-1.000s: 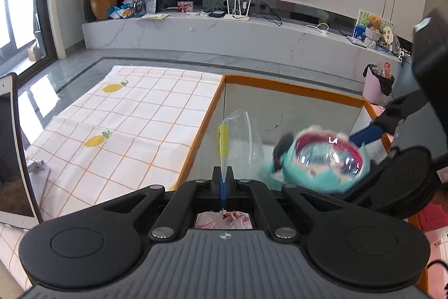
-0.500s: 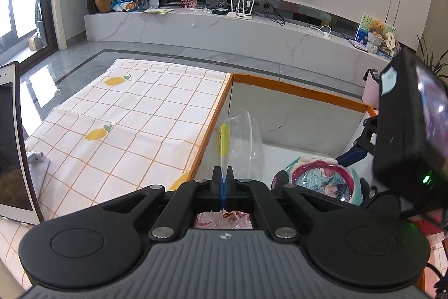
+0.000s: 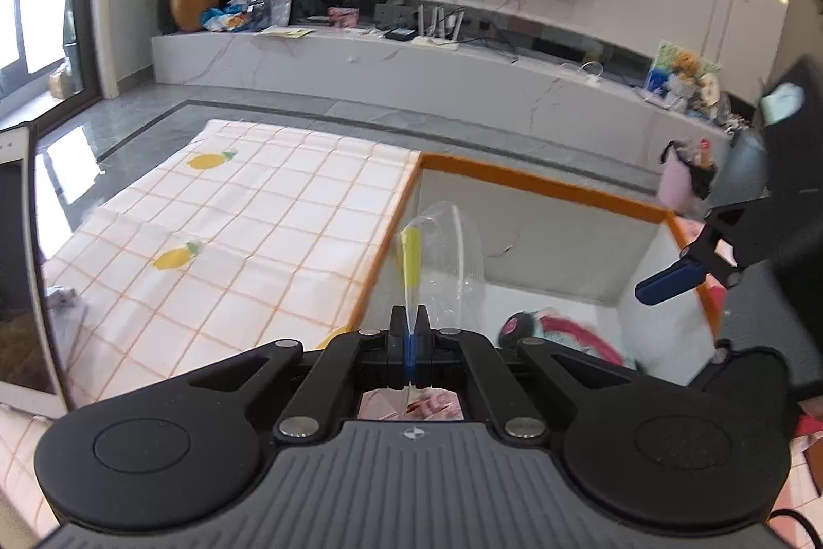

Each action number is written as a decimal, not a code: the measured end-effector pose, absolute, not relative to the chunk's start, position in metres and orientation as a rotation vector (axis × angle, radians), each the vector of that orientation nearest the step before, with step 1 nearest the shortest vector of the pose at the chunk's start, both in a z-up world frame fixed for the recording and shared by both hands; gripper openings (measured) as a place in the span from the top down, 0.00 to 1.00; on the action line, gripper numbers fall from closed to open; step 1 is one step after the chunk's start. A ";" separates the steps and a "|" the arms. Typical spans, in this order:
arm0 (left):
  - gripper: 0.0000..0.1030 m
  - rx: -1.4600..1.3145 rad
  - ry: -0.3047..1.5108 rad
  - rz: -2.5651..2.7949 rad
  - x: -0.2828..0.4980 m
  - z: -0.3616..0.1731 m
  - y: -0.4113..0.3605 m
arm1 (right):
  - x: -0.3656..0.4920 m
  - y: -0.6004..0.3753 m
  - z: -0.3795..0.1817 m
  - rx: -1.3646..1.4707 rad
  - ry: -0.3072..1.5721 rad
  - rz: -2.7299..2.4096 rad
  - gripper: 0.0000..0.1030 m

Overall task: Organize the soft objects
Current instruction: 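Open both tools to drop the plush and plastic bag into the orange box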

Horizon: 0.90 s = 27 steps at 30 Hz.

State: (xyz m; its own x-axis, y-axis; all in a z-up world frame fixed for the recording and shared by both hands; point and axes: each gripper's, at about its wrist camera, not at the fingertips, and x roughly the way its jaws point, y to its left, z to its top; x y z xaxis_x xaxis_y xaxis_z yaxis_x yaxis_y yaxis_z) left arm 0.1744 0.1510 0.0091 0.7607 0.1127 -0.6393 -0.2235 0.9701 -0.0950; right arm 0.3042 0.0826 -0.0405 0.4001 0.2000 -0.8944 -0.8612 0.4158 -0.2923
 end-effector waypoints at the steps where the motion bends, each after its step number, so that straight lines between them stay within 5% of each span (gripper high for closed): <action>1: 1.00 -0.173 0.678 0.175 0.175 0.009 0.151 | 0.299 0.079 -0.035 -0.861 0.894 0.777 0.03; 21: 0.99 -0.148 0.742 0.166 0.213 -0.011 0.151 | 0.250 0.029 -0.021 -0.493 0.868 0.759 0.03; 23: 0.97 -0.142 0.745 0.170 0.211 -0.010 0.150 | 0.250 0.028 -0.021 -0.482 0.867 0.767 0.03; 27: 0.73 -0.135 0.751 0.171 0.210 -0.009 0.147 | 0.250 0.026 -0.022 -0.471 0.877 0.770 0.03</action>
State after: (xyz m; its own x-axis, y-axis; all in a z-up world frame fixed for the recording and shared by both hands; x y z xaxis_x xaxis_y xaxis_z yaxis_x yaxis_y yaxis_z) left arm 0.2099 0.1474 -0.0091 0.7179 0.1061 -0.6880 -0.2022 0.9775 -0.0604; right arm 0.2500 0.0264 -0.0219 0.4044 0.4019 -0.8215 -0.7630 0.6435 -0.0607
